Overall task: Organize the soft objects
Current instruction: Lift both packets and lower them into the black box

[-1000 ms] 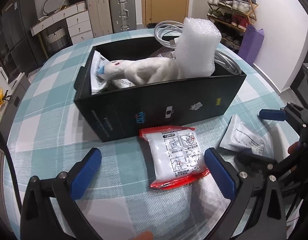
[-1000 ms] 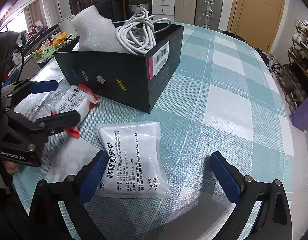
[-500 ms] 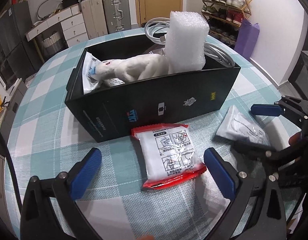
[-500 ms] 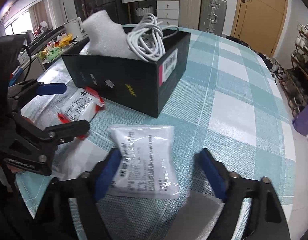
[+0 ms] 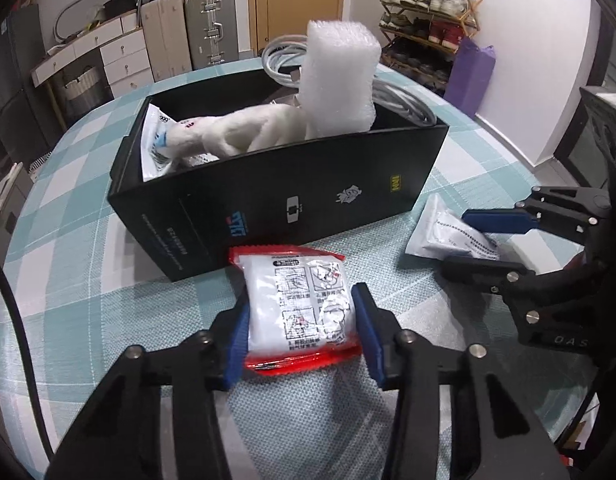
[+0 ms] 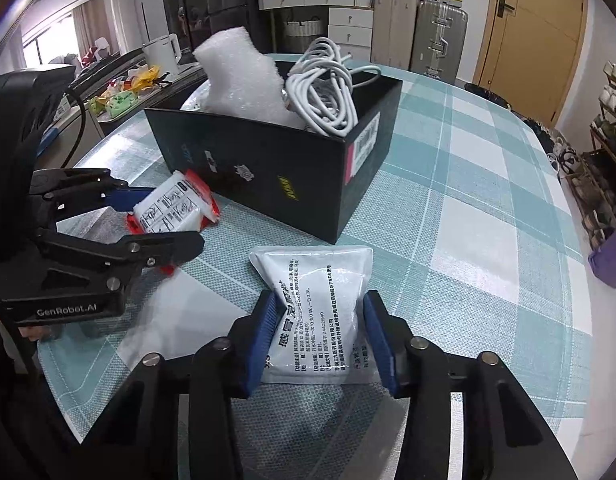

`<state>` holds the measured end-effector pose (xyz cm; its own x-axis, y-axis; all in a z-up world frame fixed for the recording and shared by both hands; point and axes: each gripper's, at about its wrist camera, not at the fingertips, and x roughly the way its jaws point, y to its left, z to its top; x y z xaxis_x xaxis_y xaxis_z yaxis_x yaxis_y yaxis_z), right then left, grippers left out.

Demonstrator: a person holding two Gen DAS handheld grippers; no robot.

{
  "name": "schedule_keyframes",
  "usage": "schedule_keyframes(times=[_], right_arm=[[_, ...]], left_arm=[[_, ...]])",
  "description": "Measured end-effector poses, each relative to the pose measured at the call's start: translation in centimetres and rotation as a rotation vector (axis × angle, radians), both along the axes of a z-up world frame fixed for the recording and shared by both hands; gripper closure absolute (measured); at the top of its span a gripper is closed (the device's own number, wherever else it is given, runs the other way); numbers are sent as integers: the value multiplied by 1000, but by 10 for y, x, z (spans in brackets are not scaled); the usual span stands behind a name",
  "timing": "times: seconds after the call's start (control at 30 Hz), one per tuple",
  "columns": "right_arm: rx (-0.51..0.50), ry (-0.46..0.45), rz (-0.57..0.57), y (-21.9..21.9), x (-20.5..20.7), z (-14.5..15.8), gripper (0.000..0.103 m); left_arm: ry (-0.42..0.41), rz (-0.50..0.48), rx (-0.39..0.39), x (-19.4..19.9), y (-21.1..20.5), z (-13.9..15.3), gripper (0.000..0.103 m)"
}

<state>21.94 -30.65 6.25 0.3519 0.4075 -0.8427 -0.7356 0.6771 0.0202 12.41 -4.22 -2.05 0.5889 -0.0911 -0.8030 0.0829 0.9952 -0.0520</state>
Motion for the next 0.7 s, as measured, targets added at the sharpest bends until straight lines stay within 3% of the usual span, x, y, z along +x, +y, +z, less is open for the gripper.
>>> schedule_keyframes(times=[0.33, 0.7], right_arm=[[40, -11, 30, 2, -8, 10, 64], [119, -84, 44, 2, -21, 41, 64]], left_arm=[[-45, -10, -24, -18, 6, 13, 59], [-162, 27, -65, -39, 30, 43, 59]])
